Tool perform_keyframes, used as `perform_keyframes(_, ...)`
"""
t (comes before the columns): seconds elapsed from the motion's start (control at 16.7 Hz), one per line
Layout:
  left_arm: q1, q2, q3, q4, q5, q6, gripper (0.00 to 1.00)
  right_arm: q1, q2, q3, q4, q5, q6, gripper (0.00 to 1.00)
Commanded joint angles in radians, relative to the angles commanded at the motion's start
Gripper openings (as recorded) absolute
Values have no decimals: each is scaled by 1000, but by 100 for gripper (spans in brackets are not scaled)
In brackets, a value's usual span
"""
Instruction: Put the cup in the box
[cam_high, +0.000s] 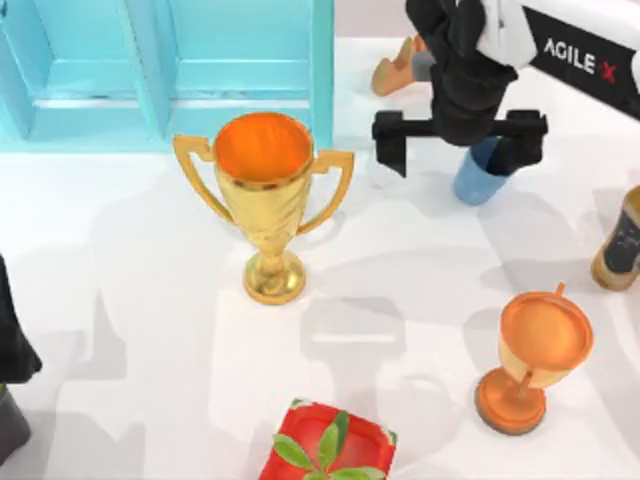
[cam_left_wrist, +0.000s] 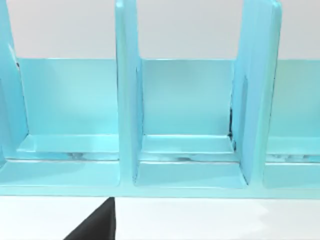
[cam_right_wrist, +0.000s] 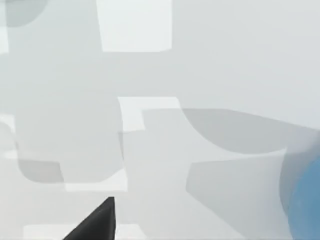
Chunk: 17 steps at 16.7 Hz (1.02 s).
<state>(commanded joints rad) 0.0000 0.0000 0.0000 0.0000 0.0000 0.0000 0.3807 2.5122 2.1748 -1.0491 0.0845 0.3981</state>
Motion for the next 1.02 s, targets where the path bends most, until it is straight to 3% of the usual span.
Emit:
perform_keyframes(0.18, 0, 0, 0, 0, 0, 0, 100, 0, 0, 0, 0, 0, 0, 100)
perform_keyframes(0.96, 0, 0, 0, 0, 0, 0, 100, 0, 0, 0, 0, 0, 0, 2)
perform_keyframes(1.02, 0, 0, 0, 0, 0, 0, 100, 0, 0, 0, 0, 0, 0, 0)
